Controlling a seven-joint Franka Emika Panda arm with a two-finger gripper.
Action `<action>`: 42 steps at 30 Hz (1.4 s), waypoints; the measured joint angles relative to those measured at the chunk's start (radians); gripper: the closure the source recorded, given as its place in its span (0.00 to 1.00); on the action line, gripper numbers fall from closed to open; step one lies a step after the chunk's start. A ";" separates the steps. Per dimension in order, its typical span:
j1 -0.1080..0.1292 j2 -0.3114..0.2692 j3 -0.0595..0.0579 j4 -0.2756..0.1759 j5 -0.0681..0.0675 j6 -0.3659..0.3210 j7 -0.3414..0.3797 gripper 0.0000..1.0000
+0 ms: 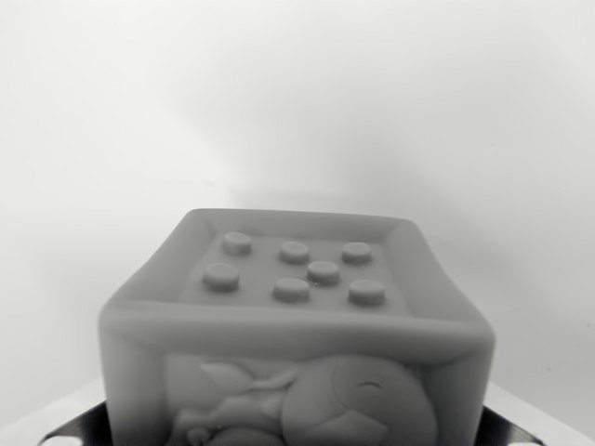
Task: Destack cube
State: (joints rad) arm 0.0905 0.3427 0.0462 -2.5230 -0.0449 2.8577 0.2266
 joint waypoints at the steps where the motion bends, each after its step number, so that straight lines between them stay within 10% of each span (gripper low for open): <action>1: 0.002 0.006 -0.002 0.001 0.000 0.006 0.000 1.00; 28: 0.021 0.103 -0.021 0.028 0.000 0.077 0.000 1.00; 29: 0.022 0.104 -0.022 0.028 0.000 0.078 0.000 0.00; 42: 0.022 0.104 -0.022 0.028 0.000 0.078 0.000 0.00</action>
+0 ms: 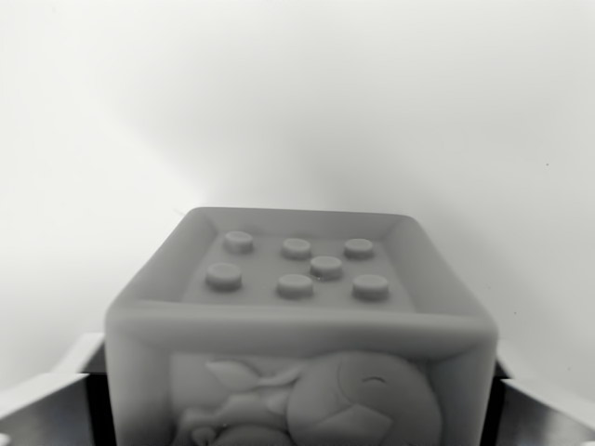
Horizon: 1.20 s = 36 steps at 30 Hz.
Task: Destack cube
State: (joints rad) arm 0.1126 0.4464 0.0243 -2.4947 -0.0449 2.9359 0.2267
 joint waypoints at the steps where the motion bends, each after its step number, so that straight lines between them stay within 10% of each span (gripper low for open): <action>1: 0.000 0.000 0.000 0.000 0.000 0.000 0.000 0.00; 36: -0.004 -0.067 0.004 -0.018 0.000 -0.046 -0.001 0.00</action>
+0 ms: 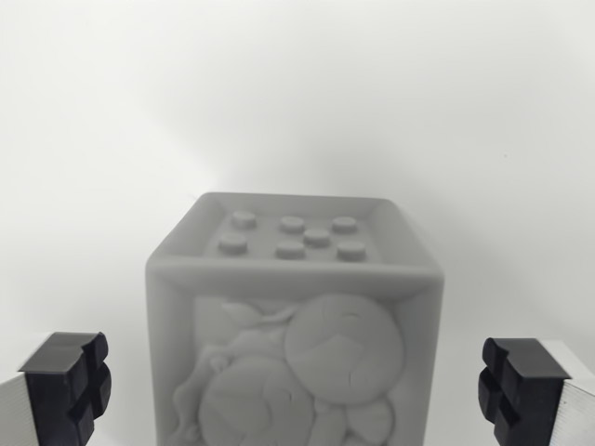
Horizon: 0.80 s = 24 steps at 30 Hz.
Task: Destack cube
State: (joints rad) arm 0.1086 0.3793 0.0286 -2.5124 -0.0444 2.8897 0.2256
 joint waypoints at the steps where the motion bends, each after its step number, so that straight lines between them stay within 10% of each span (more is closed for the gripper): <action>1: -0.001 -0.008 0.001 -0.002 0.000 -0.006 0.000 0.00; 24: -0.006 -0.252 0.012 -0.034 0.029 -0.214 -0.019 0.00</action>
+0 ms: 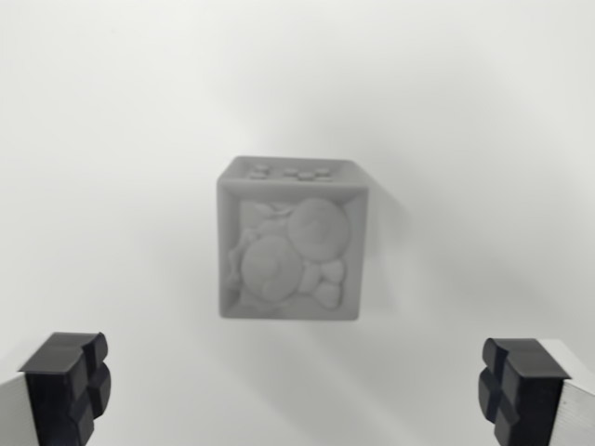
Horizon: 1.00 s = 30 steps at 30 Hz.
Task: Destack cube
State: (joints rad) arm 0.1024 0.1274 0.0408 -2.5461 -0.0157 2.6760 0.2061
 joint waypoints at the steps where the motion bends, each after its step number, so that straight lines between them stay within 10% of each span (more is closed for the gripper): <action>1: 0.000 -0.012 0.000 0.000 0.002 -0.012 -0.001 0.00; 30: 0.002 -0.287 0.000 0.062 0.020 -0.348 -0.015 0.00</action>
State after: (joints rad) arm 0.1048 -0.1595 0.0410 -2.4841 0.0039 2.3280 0.1912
